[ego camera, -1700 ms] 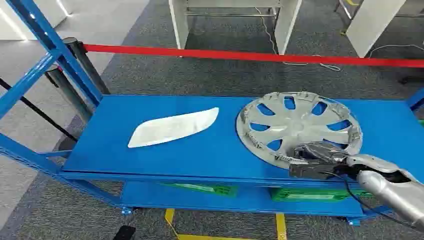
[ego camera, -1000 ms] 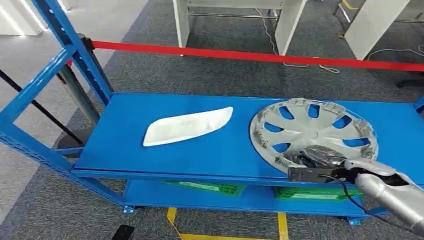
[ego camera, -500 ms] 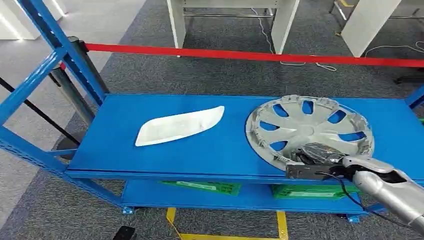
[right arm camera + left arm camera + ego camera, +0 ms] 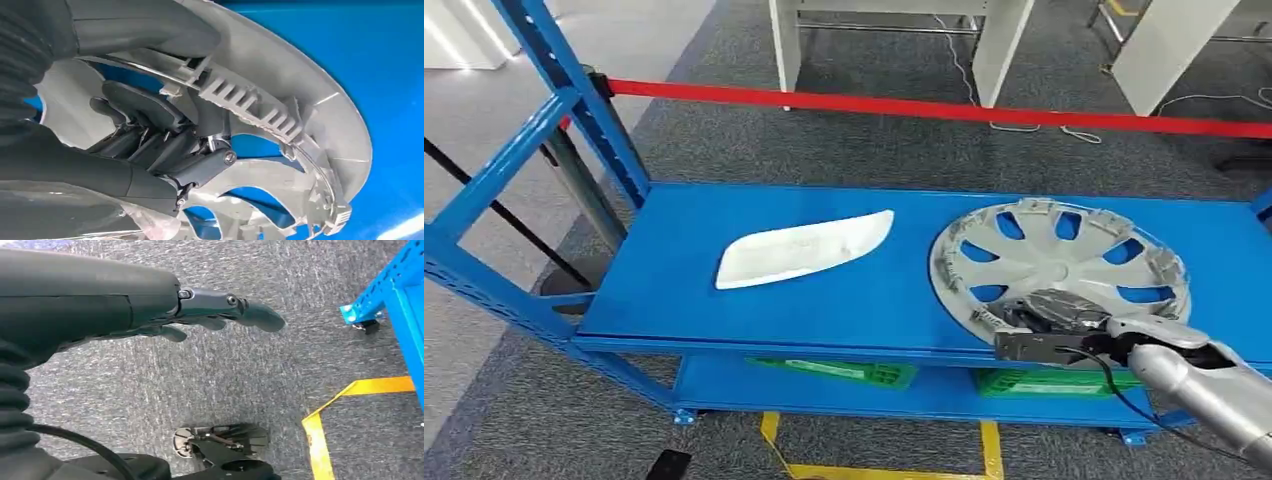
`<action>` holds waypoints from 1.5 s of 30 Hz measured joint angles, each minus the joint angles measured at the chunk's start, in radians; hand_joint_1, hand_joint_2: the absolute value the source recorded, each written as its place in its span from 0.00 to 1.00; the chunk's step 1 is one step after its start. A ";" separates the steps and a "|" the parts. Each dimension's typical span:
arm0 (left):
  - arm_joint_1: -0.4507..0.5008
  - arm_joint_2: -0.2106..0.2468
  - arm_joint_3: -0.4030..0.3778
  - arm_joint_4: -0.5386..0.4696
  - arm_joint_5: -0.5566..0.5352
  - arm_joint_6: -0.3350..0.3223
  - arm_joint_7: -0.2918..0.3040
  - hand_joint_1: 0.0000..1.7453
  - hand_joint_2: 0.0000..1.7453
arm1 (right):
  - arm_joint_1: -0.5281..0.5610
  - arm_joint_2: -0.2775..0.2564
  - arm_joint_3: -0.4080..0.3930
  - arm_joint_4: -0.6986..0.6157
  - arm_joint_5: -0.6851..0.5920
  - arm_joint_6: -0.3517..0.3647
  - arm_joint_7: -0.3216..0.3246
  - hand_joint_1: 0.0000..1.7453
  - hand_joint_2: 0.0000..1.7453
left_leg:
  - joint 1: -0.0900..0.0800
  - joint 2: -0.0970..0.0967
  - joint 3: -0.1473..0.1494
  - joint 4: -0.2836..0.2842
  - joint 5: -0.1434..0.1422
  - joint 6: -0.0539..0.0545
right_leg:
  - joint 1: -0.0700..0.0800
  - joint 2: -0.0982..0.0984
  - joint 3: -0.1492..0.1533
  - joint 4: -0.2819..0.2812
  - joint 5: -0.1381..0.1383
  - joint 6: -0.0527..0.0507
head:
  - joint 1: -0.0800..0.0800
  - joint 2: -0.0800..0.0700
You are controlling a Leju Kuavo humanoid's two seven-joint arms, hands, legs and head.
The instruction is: Take the parts from the cabinet and place them on the table.
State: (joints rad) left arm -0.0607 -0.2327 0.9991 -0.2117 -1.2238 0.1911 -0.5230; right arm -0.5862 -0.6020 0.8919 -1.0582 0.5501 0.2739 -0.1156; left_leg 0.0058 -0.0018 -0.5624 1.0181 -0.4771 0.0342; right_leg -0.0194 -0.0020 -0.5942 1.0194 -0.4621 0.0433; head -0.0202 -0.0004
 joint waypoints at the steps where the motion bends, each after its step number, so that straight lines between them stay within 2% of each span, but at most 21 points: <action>1: -0.001 0.000 0.000 0.000 0.000 -0.001 0.000 0.00 1.00 | -0.001 0.000 0.000 -0.003 -0.001 -0.001 0.000 1.00 1.00 | -0.005 -0.002 -0.005 0.006 -0.003 -0.006 | 0.001 0.003 0.016 -0.018 -0.004 -0.003 | -0.001 0.000; 4: 0.001 0.000 0.000 0.000 0.000 -0.001 -0.002 0.00 1.00 | -0.001 0.000 0.000 -0.008 -0.003 -0.003 -0.001 1.00 1.00 | -0.001 -0.002 -0.003 -0.001 0.003 -0.021 | 0.006 0.004 0.013 -0.016 -0.001 -0.017 | -0.005 0.000; 6: 0.001 0.000 0.000 0.000 0.000 -0.001 -0.003 0.00 1.00 | -0.004 0.000 -0.001 -0.011 -0.003 -0.003 -0.001 1.00 1.00 | 0.002 -0.001 -0.014 0.034 -0.031 -0.032 | 0.000 0.001 0.019 -0.023 0.004 -0.029 | -0.009 0.000; 8: 0.001 0.000 0.000 0.000 0.000 -0.003 -0.004 0.00 1.00 | -0.003 0.000 -0.001 -0.012 -0.003 -0.003 0.000 1.00 1.00 | 0.002 -0.001 -0.077 0.180 -0.111 -0.038 | 0.000 -0.001 0.018 -0.023 0.003 -0.036 | -0.010 0.000; 10: 0.003 0.000 0.001 0.000 0.000 -0.003 -0.006 0.00 1.00 | -0.002 0.000 0.000 -0.012 -0.003 -0.003 0.000 1.00 1.00 | 0.003 -0.001 -0.131 0.301 -0.151 -0.041 | 0.001 -0.002 0.018 -0.022 0.003 -0.036 | -0.011 0.000; 12: 0.004 0.001 0.001 0.000 0.000 -0.006 -0.006 0.00 1.00 | -0.003 0.000 0.000 -0.012 -0.003 -0.003 0.001 1.00 1.00 | 0.003 -0.001 -0.111 0.258 -0.101 -0.039 | 0.001 -0.001 0.018 -0.022 0.003 -0.036 | -0.011 0.000; 14: 0.004 0.002 0.001 0.000 0.000 -0.016 -0.008 0.00 1.00 | -0.005 0.000 -0.003 -0.014 -0.004 -0.006 0.003 1.00 1.00 | 0.004 -0.001 -0.033 0.092 -0.010 -0.034 | 0.001 0.001 0.023 -0.021 0.002 -0.034 | -0.011 0.000; 15: 0.004 0.002 0.001 0.000 0.000 -0.019 -0.008 0.00 1.00 | -0.006 -0.003 -0.005 -0.019 -0.007 -0.007 0.007 1.00 1.00 | 0.004 -0.001 -0.005 0.026 0.005 -0.030 | 0.001 0.001 0.023 -0.020 0.001 -0.030 | -0.011 0.000; 18: 0.003 0.002 0.001 0.000 0.000 -0.019 -0.009 0.00 1.00 | -0.009 -0.020 -0.013 -0.034 -0.015 -0.004 0.014 1.00 1.00 | -0.002 -0.003 -0.005 0.009 -0.006 -0.020 | 0.005 0.003 0.011 -0.017 0.005 -0.012 | -0.009 0.000; 21: 0.005 0.004 0.002 0.000 0.003 -0.019 -0.009 0.00 1.00 | -0.010 -0.041 -0.026 -0.059 -0.025 -0.001 0.019 1.00 1.00 | 0.002 -0.003 -0.003 -0.005 0.006 0.003 | -0.001 0.003 -0.006 -0.004 -0.009 0.003 | -0.007 0.000; 24: 0.004 0.005 0.002 0.000 0.006 -0.020 -0.009 0.00 1.00 | -0.020 -0.058 -0.044 -0.084 -0.033 -0.011 0.029 1.00 1.00 | 0.000 -0.002 -0.007 -0.005 0.007 0.010 | -0.001 0.002 -0.108 0.211 -0.113 0.010 | -0.003 0.000; 26: 0.006 0.005 0.002 0.000 0.011 -0.020 -0.009 0.00 1.00 | -0.016 -0.068 -0.058 -0.104 -0.035 -0.019 0.035 1.00 1.00 | -0.001 -0.002 -0.007 -0.004 0.005 0.012 | -0.001 0.002 -0.155 0.295 -0.124 0.012 | -0.003 0.000; 27: 0.006 0.005 0.003 0.000 0.012 -0.020 -0.009 0.00 1.00 | -0.017 -0.074 -0.066 -0.115 -0.035 -0.026 0.036 1.00 1.00 | -0.001 -0.003 -0.006 -0.003 0.004 0.013 | -0.002 0.002 -0.146 0.269 -0.094 0.012 | -0.002 0.000; 30: 0.006 0.005 0.003 0.000 0.012 -0.019 -0.009 0.00 1.00 | -0.025 -0.094 -0.106 -0.161 -0.032 -0.041 0.045 1.00 1.00 | 0.000 -0.005 -0.004 0.005 -0.007 0.003 | -0.006 -0.001 -0.037 0.028 0.028 0.012 | -0.002 0.000; 31: 0.005 0.006 0.003 0.000 0.012 -0.019 -0.010 0.00 1.00 | -0.030 -0.095 -0.117 -0.166 -0.029 -0.047 0.049 1.00 1.00 | -0.008 -0.006 -0.010 0.010 -0.010 -0.003 | 0.000 -0.001 -0.014 0.013 0.012 0.011 | -0.001 0.000; 32: 0.006 0.006 0.003 0.000 0.012 -0.019 -0.010 0.00 1.00 | -0.034 -0.097 -0.124 -0.175 -0.026 -0.048 0.051 1.00 1.00 | -0.008 -0.006 -0.015 0.015 -0.010 -0.005 | -0.001 0.002 -0.013 -0.003 0.004 0.000 | -0.002 0.000; 36: 0.007 0.006 0.003 0.000 0.012 -0.019 -0.010 0.00 1.00 | -0.026 -0.098 -0.138 -0.194 -0.013 -0.054 0.057 1.00 1.00 | -0.005 -0.005 -0.017 0.025 -0.026 -0.022 | -0.002 0.002 -0.014 0.000 0.003 -0.021 | -0.005 0.000; 38: 0.005 0.006 0.003 0.000 0.011 -0.019 -0.010 0.00 1.00 | -0.024 -0.098 -0.148 -0.201 0.000 -0.072 0.057 1.00 1.00 | -0.005 -0.004 -0.064 0.128 -0.086 -0.029 | -0.001 0.000 -0.012 0.000 -0.001 -0.031 | -0.010 0.000; 40: 0.006 0.006 0.003 0.000 0.011 -0.019 -0.010 0.00 1.00 | -0.022 -0.097 -0.154 -0.201 0.009 -0.096 0.055 1.00 1.00 | -0.005 -0.004 -0.141 0.287 -0.145 -0.031 | 0.002 -0.002 -0.012 0.000 -0.003 -0.035 | -0.010 0.000; 42: 0.008 0.006 0.003 0.000 0.011 -0.019 -0.010 0.00 1.00 | -0.018 -0.091 -0.164 -0.202 0.012 -0.114 0.048 1.00 1.00 | -0.005 -0.004 -0.154 0.297 -0.114 -0.027 | 0.006 -0.001 -0.009 0.000 -0.005 -0.037 | -0.010 0.000; 45: 0.006 0.007 0.003 0.000 0.011 -0.020 -0.010 0.00 1.00 | -0.004 -0.079 -0.201 -0.219 0.013 -0.154 0.021 1.00 1.00 | -0.013 -0.004 -0.072 0.084 0.029 -0.001 | 0.011 0.001 0.002 0.000 -0.010 -0.039 | -0.010 0.000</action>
State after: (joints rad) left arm -0.0545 -0.2258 1.0021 -0.2117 -1.2123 0.1713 -0.5325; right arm -0.5904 -0.6805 0.6904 -1.2768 0.5626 0.1203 -0.0942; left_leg -0.0072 -0.0062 -0.6346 1.1021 -0.4485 0.0329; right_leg -0.0084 -0.0010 -0.5926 1.0198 -0.4726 0.0046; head -0.0298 -0.0004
